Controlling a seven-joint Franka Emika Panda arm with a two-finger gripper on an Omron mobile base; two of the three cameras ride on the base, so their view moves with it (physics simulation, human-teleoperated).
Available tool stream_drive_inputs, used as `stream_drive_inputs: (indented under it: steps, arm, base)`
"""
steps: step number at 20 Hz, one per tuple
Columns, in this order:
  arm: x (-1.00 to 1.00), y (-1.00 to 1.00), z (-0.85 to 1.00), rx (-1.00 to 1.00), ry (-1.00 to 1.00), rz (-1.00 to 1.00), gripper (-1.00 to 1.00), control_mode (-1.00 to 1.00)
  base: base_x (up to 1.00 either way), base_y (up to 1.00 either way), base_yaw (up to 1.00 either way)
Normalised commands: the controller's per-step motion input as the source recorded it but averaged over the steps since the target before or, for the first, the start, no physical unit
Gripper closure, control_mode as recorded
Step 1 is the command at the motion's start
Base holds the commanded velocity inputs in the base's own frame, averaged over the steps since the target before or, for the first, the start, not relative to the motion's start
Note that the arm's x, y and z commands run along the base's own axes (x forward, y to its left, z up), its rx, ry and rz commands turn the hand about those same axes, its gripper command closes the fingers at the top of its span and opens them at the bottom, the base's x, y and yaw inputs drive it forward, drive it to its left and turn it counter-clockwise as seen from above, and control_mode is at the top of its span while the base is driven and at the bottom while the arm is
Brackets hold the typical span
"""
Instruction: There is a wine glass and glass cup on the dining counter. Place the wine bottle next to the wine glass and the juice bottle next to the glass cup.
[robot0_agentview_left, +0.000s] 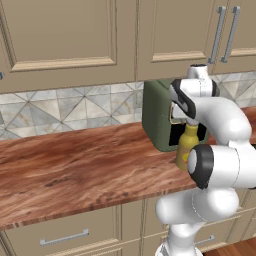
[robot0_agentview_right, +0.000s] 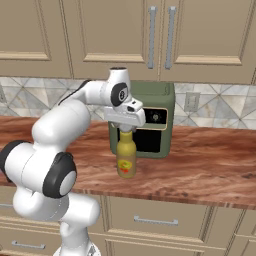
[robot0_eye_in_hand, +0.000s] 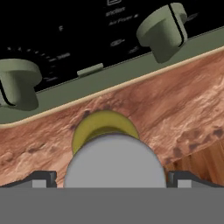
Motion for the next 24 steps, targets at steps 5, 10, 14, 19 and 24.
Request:
stream_drive_inputs:
  steps: [5,10,14,19,24]
  arm:
    - [0.0,0.0,-0.11,0.0,0.0,0.0,-1.0,-1.0]
    - [0.0,0.0,-0.04,0.0,0.0,0.0,-1.0,-1.0]
    - [0.0,0.0,-0.06,0.0,0.0,0.0,-1.0,-1.0]
    - [0.0,0.02,-0.07,0.0,0.0,0.0,-1.0,-1.0]
    - [0.0,0.06,-0.07,0.0,0.0,0.0,1.0,-1.0]
  base:
    - [0.0,0.0,0.0]
    - [0.0,0.0,0.0]
    - [0.0,0.0,0.0]
    - [0.0,0.0,0.0]
    - [0.0,0.0,0.0]
